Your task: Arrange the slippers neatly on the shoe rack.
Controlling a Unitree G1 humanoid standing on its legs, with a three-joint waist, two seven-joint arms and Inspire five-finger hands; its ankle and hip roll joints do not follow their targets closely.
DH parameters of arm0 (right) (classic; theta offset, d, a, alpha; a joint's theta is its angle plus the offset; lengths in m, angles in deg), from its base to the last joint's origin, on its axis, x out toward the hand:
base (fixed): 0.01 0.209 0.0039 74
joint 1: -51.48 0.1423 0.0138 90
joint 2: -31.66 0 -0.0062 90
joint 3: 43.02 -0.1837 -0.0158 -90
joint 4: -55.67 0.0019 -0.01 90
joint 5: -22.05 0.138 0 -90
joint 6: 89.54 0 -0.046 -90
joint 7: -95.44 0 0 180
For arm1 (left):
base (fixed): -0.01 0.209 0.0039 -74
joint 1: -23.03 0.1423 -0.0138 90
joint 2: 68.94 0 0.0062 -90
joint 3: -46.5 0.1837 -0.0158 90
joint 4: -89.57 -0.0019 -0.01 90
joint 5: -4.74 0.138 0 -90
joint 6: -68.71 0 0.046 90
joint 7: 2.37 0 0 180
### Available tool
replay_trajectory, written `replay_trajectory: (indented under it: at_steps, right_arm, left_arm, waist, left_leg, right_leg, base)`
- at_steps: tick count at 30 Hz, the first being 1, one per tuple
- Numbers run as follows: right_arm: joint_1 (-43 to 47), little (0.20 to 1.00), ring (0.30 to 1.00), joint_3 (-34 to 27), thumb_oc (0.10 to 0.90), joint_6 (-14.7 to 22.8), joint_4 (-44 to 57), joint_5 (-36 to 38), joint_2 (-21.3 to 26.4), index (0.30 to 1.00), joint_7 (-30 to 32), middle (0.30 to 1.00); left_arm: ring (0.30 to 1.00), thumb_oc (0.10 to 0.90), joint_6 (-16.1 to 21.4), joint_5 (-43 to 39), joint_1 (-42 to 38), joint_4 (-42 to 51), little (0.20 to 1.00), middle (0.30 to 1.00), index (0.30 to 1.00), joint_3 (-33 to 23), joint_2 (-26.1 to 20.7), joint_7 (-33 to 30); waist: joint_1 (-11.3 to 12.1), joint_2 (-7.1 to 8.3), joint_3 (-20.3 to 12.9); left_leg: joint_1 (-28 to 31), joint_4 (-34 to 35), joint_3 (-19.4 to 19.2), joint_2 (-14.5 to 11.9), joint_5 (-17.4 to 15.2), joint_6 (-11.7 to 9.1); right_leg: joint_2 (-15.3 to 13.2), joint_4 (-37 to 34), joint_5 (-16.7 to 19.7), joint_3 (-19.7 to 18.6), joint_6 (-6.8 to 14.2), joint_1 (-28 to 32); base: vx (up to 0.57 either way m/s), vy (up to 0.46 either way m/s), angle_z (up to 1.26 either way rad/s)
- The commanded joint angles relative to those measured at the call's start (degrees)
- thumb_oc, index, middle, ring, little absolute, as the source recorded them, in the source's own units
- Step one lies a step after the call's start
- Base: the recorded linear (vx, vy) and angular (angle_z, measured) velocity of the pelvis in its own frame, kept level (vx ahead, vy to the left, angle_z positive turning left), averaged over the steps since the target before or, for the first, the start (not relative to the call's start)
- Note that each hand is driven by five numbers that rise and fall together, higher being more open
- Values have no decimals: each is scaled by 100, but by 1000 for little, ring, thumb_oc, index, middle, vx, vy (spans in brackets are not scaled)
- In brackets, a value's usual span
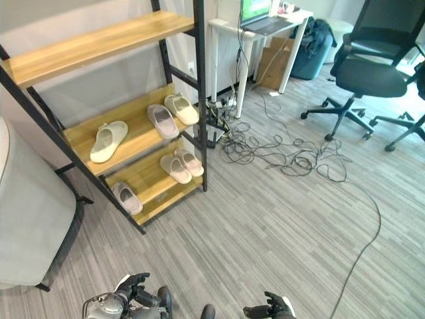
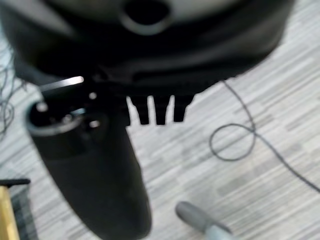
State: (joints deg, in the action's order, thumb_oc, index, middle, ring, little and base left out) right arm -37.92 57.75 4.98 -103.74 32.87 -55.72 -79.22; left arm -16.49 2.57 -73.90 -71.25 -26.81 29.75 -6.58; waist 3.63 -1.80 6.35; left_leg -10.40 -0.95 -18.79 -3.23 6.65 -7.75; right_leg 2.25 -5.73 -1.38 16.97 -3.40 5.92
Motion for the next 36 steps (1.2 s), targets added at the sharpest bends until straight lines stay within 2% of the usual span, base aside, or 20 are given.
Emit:
replay_trajectory:
  at_steps: [1, 3, 5, 6, 8, 10, 12, 13, 15, 17, 18, 21, 24, 26, 28, 30, 31, 33, 34, 36]
  right_arm:
    - [-63, 900, 900, -125, 800, 180, 104, -39, 70, 900, 44, 900]
    - [-128, 900, 900, -135, 800, 182, 113, -168, 46, 900, 28, 900]
    - [-74, 900, 900, -146, 800, 178, 158, -164, 41, 900, -9, 900]
    - [-43, 900, 900, -133, 800, 178, 196, -153, 31, 900, -18, 900]
    - [-7, 900, 900, -134, 800, 185, 236, -145, 10, 900, -14, 900]
    - [8, 900, 900, -99, 800, 193, 240, -152, 2, 900, 4, 900]
    - [44, 900, 900, -83, 800, 178, 208, -131, -1, 900, 3, 900]
    - [71, 900, 900, -83, 800, 173, 200, -107, 6, 900, 2, 900]
    - [129, 900, 900, -114, 800, 162, 204, 19, 18, 900, 9, 900]
    - [95, 900, 900, -158, 800, 160, 225, 126, 12, 900, 5, 900]
    - [66, 900, 900, -165, 800, 153, 213, 137, 18, 900, 1, 900]
    - [-12, 900, 900, -133, 800, 154, 160, 100, 37, 900, -11, 900]
    - [-30, 900, 900, -49, 800, 167, 161, 140, 41, 900, -40, 900]
    - [-23, 900, 900, 22, 800, 187, 229, 202, 86, 900, -37, 900]
    - [-4, 900, 900, 50, 800, 197, 246, 222, 97, 900, -31, 900]
    - [-32, 900, 900, 71, 800, 182, 213, 244, 83, 900, -21, 900]
    - [-63, 900, 900, 72, 800, 184, 190, 266, 61, 900, -20, 900]
    - [-111, 900, 900, 56, 800, 181, 152, 284, 45, 900, -46, 900]
    - [-136, 900, 900, 43, 800, 194, 116, 286, 4, 900, -60, 900]
    - [-125, 900, 900, 40, 800, 197, 104, 298, -14, 900, -60, 900]
  left_arm:
    - [900, 800, 81, 87, 178, -142, 900, 900, 900, 15, -228, -4]
    - [900, 800, 64, 72, 226, -172, 900, 900, 900, -38, -246, 5]
    - [900, 800, 53, 59, 187, -152, 900, 900, 900, -6, -291, 22]
    - [900, 800, 52, 56, 149, -135, 900, 900, 900, 11, -316, 17]
    - [900, 800, 49, 91, 108, -87, 900, 900, 900, 47, -377, -2]
    - [900, 800, 74, 40, 53, -19, 900, 900, 900, 35, -405, -32]
    - [900, 800, 92, -13, -9, 4, 900, 900, 900, 43, -406, -30]
    - [900, 800, 96, -13, -33, 3, 900, 900, 900, 50, -404, -32]
    - [900, 800, 95, 6, -92, -43, 900, 900, 900, 55, -377, -49]
    - [900, 800, 102, 117, -110, -150, 900, 900, 900, 64, -345, -68]
    - [900, 800, 97, 159, -84, -191, 900, 900, 900, 53, -336, -53]
    - [900, 800, 85, 247, -6, -250, 900, 900, 900, 78, -282, -43]
    - [900, 800, 69, 251, 46, -233, 900, 900, 900, 68, -281, -31]
    - [900, 800, 58, 268, 51, -171, 900, 900, 900, 104, -301, -1]
    - [900, 800, 54, 258, 36, -152, 900, 900, 900, 113, -289, -15]
    - [900, 800, 36, 263, 22, -131, 900, 900, 900, 121, -293, -22]
    - [900, 800, 28, 263, 18, -127, 900, 900, 900, 144, -291, -17]
    - [900, 800, 14, 291, 9, -138, 900, 900, 900, 159, -294, 0]
    - [900, 800, 12, 331, 13, -180, 900, 900, 900, 159, -293, 13]
    - [900, 800, 13, 335, -2, -178, 900, 900, 900, 150, -296, 14]
  waist:
    - [279, -32, -210]
    - [279, 14, -284]
    - [182, 3, -241]
    - [102, -47, -204]
    - [17, -127, -144]
    - [13, -188, -126]
    - [-39, -161, -105]
    - [-82, -130, -97]
    - [-223, -54, -52]
    - [-361, -52, 5]
    - [-396, -35, 16]
    - [-380, 60, -30]
    - [-350, 118, -47]
    - [-296, 183, 31]
    - [-281, 203, 62]
    - [-296, 244, 65]
    - [-307, 257, 51]
    - [-315, 259, -13]
    - [-304, 223, -72]
    - [-283, 233, -73]
  left_leg:
    - [-124, -211, 164, 319, -60, 405]
    - [132, -148, 216, 457, -180, 573]
    - [374, -75, 271, 541, -302, 710]
    - [494, -45, 316, 514, -358, 755]
    - [740, -25, 407, 447, -506, 791]
    - [874, -37, 493, 383, -608, 760]
    - [968, -28, 611, 404, -683, 708]
    - [993, -27, 670, 437, -713, 679]
    - [1103, 32, 815, 537, -782, 604]
    - [1285, 98, 911, 570, -884, 525]
    - [1363, 69, 941, 577, -965, 494]
    - [1450, -93, 1114, 574, -1132, 440]
    - [1307, -513, 1111, 375, -1211, 265]
    - [921, -1326, 1073, 140, -1062, 159]
    - [796, -1545, 1015, 51, -990, 153]
    - [742, -1711, 737, -142, -995, 224]
    - [742, -1630, 564, -212, -1028, 278]
    - [765, -1255, 291, -181, -1066, 345]
    - [720, -766, 106, -51, -873, 352]
    - [609, -646, 61, 47, -785, 355]
  right_leg:
    - [-334, 1159, -717, -670, 865, 171]
    - [-587, 1876, -720, -580, 1029, 88]
    - [-843, 3072, -206, -608, 1204, -458]
    - [-882, 3613, 35, -658, 1212, -769]
    - [-895, 4088, 29, -700, 1178, -1134]
    - [-968, 3749, -178, -651, 1072, -1411]
    - [-991, 3069, -271, -658, 1057, -1508]
    - [-964, 2653, -213, -766, 1096, -1566]
    - [-801, 1686, 90, -1246, 1246, -1716]
    - [-617, 1220, 337, -1605, 1344, -1883]
    - [-606, 1140, 438, -1619, 1388, -1931]
    - [-734, 1079, 487, -1540, 1338, -1635]
    - [-672, 1202, 364, -1432, 1213, -1442]
    - [-604, 1226, 190, -1344, 1021, -1200]
    - [-581, 1225, 141, -1303, 962, -1129]
    - [-560, 1202, 32, -1189, 873, -991]
    - [-561, 1196, -22, -1078, 852, -917]
    - [-569, 1116, -75, -875, 873, -791]
    - [-517, 1014, -92, -678, 893, -712]
    - [-495, 958, -81, -633, 899, -673]
  base:
    - [440, 49, -21]
    - [379, 78, -14]
    - [225, 96, -12]
    - [165, 54, -6]
    - [169, 3, 49]
    - [207, -81, 84]
    - [191, -159, 58]
    - [208, -199, 34]
    - [234, -211, 49]
    - [243, -196, 76]
    - [219, -195, 87]
    - [181, -248, 78]
    - [104, -261, 49]
    - [37, -256, 47]
    - [0, -154, 35]
    - [31, -143, 15]
    - [64, -79, 39]
    - [102, -23, 76]
    - [133, 10, 92]
    - [69, 7, 77]
